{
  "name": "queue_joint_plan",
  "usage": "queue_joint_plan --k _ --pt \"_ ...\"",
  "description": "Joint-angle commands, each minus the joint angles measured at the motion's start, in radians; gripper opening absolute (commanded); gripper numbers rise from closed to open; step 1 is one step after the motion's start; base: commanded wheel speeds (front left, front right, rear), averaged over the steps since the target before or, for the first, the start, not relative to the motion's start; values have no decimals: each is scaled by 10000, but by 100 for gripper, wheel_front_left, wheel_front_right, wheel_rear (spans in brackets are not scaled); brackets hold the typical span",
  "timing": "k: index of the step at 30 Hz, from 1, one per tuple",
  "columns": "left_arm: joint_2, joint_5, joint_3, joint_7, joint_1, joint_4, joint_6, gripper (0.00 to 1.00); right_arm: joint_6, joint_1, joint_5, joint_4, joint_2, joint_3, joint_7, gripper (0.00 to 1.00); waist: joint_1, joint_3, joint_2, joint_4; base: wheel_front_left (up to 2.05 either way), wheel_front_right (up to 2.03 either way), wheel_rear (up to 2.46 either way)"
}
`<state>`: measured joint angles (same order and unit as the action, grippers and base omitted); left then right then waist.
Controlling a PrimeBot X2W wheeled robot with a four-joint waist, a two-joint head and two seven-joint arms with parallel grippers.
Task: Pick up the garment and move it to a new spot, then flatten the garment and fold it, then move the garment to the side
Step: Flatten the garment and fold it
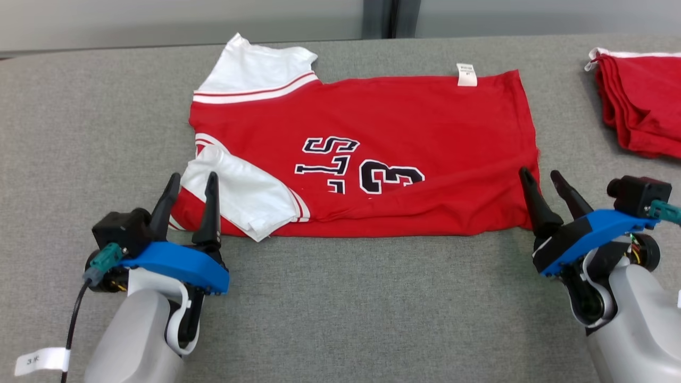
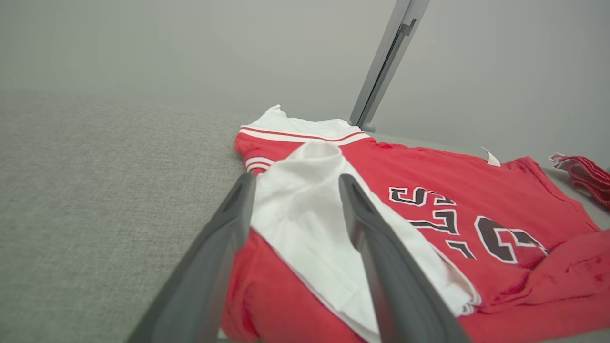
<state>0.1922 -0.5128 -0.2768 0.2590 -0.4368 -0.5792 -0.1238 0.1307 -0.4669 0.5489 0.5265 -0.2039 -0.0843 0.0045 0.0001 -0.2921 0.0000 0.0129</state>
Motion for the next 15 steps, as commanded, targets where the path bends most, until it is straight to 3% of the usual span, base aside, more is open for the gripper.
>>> queue_joint_plan --k 1,15 --pt "-1 60 19 69 109 -42 -40 100 1 165 42 34 -126 -53 -141 100 -1 90 0 25 0 0 0" --pt "48 552 838 71 1589 119 71 100 1 1297 -344 68 -702 -544 -547 100 -1 664 0 102 0 0 0"
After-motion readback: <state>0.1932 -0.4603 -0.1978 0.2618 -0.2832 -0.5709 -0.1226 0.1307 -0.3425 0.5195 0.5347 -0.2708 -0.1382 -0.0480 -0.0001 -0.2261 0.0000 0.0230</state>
